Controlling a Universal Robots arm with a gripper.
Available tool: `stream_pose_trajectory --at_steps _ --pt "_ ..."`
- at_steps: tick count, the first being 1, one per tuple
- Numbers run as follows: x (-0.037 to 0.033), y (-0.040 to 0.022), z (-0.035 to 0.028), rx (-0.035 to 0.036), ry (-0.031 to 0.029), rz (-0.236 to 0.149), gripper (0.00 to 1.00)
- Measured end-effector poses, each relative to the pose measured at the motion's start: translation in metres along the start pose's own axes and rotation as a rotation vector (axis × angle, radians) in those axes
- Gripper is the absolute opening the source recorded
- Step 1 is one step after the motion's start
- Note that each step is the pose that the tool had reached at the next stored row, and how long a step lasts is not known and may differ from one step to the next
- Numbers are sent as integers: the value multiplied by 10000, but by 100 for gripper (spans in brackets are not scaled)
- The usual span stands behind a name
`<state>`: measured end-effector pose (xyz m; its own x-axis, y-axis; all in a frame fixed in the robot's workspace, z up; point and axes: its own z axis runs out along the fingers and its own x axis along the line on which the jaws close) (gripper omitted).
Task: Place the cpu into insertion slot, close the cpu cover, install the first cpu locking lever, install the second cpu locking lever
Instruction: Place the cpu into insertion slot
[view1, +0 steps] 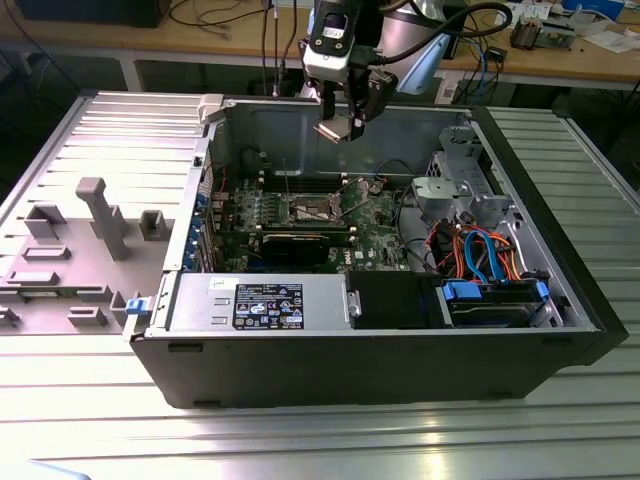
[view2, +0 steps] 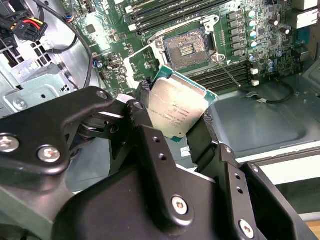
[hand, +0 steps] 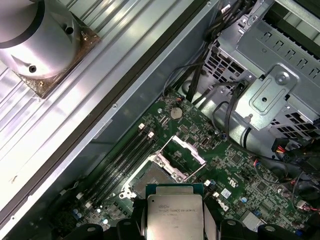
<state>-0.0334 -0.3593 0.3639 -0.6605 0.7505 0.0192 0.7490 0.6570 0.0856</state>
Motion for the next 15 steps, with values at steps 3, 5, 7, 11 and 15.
stream_pose_trajectory --at_steps 3,5,7,11,15 --pt "0 0 0 -5 -20 234 54" --pt "0 0 1 -11 -46 539 54" --pt "0 0 1 -15 -66 774 54" --pt "0 0 2 -25 -113 1313 54" --pt "0 0 2 -32 -142 1662 54"
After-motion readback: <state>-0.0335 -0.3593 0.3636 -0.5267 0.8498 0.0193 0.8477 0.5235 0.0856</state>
